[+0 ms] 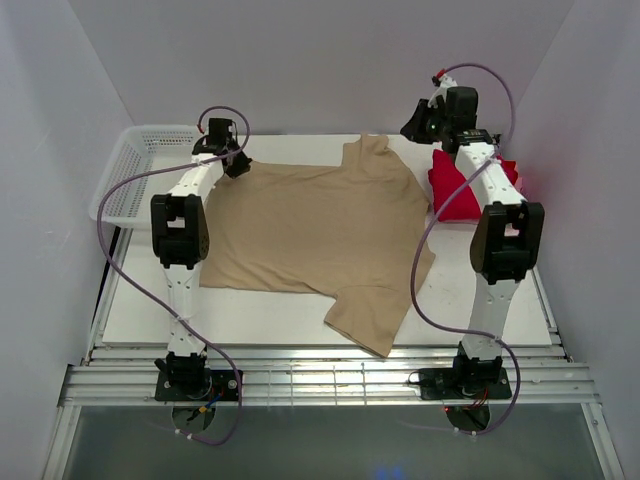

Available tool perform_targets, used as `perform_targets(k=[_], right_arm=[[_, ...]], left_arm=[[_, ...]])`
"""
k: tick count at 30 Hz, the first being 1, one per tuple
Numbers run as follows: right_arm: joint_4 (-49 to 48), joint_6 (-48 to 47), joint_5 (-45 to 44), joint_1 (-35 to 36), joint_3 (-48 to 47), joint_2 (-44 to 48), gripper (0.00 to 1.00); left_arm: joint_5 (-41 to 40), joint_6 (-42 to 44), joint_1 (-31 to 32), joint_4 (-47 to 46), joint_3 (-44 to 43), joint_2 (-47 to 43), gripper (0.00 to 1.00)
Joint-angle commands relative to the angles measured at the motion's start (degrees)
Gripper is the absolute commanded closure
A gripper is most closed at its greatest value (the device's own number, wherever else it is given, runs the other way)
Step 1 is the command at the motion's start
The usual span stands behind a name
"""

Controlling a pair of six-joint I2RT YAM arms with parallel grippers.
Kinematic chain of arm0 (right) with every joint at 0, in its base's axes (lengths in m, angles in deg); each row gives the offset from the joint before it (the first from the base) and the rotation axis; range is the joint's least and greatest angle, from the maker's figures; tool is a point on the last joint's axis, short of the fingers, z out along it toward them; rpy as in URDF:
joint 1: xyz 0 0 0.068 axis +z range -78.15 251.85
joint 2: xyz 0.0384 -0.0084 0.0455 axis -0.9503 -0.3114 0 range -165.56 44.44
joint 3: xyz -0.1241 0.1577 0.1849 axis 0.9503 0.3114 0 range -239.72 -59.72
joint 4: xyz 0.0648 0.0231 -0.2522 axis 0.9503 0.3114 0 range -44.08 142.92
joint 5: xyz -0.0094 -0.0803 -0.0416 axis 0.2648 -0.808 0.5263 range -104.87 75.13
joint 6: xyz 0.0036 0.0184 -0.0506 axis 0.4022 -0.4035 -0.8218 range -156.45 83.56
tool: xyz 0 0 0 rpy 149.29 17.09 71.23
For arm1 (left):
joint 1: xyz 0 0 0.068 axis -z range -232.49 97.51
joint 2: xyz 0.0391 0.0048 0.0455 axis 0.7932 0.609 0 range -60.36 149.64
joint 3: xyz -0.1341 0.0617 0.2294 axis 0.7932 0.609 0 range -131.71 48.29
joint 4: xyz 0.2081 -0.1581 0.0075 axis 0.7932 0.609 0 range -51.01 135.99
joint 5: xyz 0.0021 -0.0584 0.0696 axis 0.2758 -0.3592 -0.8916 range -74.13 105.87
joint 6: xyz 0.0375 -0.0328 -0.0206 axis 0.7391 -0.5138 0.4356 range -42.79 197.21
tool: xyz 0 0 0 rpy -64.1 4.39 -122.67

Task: Fold and stack the t-shirts
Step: Fold the tshirt

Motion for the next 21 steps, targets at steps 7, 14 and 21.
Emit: perform_targets(k=[7,14,21], right_arm=[[10.94,-0.38,-3.23,2.04,15.83,14.98,0.92],[10.51,1.12,-5.52,3.01,28.76,19.56,0.92],[11.29,1.12,-6.23,3.36,31.93,17.89,0.92]], left_arm=[[-1.31,4.31,-0.01,-1.38,17.35,-21.66,0.96],[-4.73,4.84,-0.01,2.14,34.03,-30.62,1.0],[-5.44,4.67,-0.01,2.31,43.97,-37.22,1.0]])
